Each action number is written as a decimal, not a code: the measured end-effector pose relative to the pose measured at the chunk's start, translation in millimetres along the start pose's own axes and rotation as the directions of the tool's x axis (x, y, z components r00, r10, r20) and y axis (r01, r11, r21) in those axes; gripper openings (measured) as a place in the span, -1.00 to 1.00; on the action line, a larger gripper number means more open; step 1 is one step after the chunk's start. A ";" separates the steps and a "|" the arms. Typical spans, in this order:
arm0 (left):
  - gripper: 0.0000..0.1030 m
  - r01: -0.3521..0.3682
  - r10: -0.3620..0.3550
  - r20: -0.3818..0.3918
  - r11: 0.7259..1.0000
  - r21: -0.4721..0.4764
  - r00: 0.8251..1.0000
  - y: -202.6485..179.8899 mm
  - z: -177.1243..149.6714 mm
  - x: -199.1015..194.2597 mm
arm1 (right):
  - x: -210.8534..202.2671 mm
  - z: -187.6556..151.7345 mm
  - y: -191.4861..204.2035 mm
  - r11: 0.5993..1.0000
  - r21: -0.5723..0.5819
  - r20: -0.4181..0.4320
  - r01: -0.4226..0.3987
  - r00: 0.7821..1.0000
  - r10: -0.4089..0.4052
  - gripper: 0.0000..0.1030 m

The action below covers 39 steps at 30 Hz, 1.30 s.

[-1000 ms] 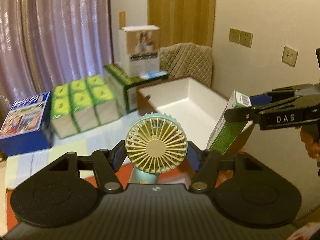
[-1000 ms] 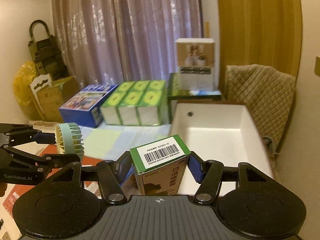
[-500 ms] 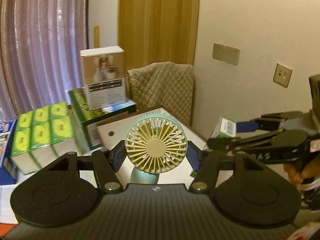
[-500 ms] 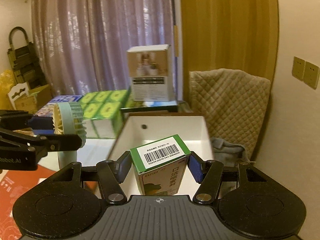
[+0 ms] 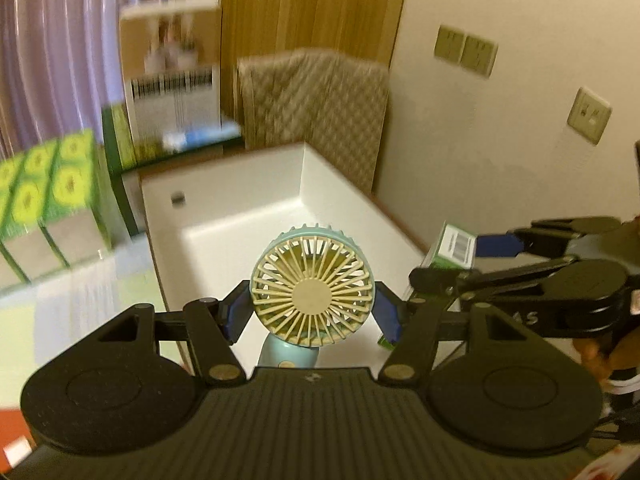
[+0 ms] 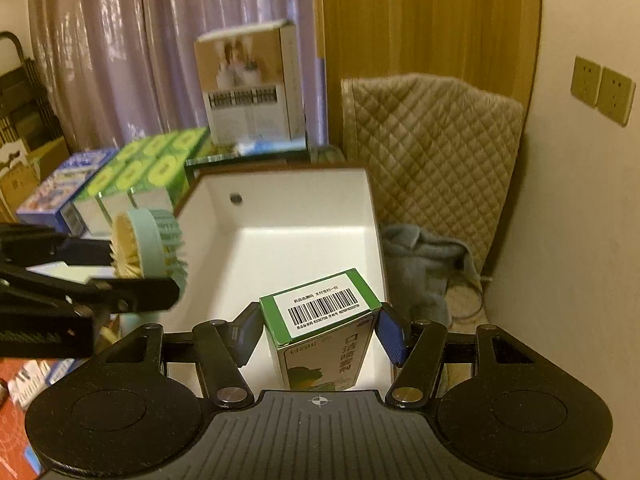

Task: Organize rigid objects
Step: 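Carry the fan and green box into the storage box with both tools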

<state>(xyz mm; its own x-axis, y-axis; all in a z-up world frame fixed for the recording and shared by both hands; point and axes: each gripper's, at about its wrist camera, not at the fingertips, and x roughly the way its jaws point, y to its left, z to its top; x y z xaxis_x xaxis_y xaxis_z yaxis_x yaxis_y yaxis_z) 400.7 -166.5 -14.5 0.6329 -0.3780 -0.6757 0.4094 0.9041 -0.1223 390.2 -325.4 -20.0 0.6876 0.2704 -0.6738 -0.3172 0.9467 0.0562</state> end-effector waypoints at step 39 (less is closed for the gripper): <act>0.20 -0.097 0.101 -0.162 0.995 0.034 0.982 15.1 -26.8 34.1 | 49.7 -9.3 -6.5 0.999 -0.021 -0.124 -0.046 0.991 0.043 0.16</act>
<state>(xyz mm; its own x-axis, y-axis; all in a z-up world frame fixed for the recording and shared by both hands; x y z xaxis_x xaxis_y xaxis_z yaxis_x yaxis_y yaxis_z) 410.9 -160.4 -58.9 0.5559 -0.2472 -0.7937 0.3683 0.9292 -0.0314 420.4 -319.7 -60.7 0.5871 0.2868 -0.7570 -0.3619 0.9295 0.0715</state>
